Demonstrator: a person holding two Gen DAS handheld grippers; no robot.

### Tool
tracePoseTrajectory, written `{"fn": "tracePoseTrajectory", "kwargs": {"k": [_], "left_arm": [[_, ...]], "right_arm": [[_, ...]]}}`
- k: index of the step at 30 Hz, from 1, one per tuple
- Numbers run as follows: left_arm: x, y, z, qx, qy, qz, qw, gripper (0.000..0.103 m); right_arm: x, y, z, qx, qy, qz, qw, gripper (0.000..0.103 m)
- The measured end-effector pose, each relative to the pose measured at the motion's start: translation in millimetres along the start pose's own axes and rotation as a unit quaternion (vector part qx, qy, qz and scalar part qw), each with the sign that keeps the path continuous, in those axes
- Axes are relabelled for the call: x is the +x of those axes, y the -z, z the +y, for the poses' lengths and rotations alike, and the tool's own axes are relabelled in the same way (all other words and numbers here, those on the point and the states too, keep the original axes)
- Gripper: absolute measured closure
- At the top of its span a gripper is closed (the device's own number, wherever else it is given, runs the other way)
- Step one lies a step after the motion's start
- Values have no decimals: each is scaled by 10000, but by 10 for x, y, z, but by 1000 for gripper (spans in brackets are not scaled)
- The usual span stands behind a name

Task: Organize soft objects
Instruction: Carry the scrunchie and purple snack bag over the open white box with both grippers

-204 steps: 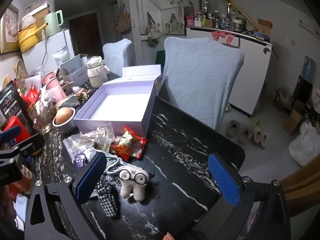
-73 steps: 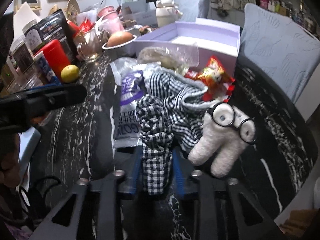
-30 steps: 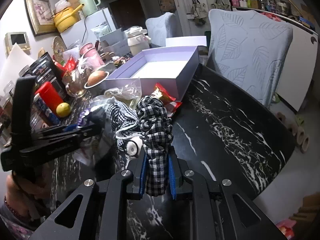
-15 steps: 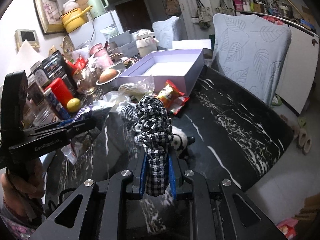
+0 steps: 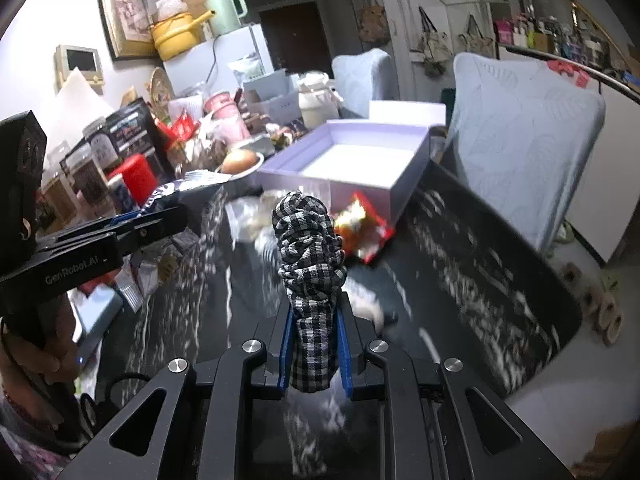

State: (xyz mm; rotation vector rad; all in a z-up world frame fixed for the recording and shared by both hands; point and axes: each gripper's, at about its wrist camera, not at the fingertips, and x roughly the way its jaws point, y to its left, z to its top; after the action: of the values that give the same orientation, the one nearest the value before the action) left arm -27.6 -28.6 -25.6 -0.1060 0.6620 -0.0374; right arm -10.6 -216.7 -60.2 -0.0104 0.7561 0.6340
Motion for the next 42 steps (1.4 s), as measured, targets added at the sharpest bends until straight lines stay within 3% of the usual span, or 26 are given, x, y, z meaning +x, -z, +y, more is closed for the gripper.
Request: {"fn": "tracePoseTrajectory", "kwargs": {"k": [11,20,31,42], "left_arm": [[304,-655,-121,305,255,-496,9980,75],[751,-1134,-127,382,326,-655,9966,75],[1402,-1571,62,346,187,-614,9973,75],[1946,-1812,225,422,-62,-386,9983,75]], "right_arm": [[86,-694,-201,-129,25,-497,9987,84],[307,-1211,-391,-171,128,-648,9977,84],[856,-1745,-623,-249,237,-646,9973,84],[1361,-2072,-766,-328,250,-533,9977,84]]}}
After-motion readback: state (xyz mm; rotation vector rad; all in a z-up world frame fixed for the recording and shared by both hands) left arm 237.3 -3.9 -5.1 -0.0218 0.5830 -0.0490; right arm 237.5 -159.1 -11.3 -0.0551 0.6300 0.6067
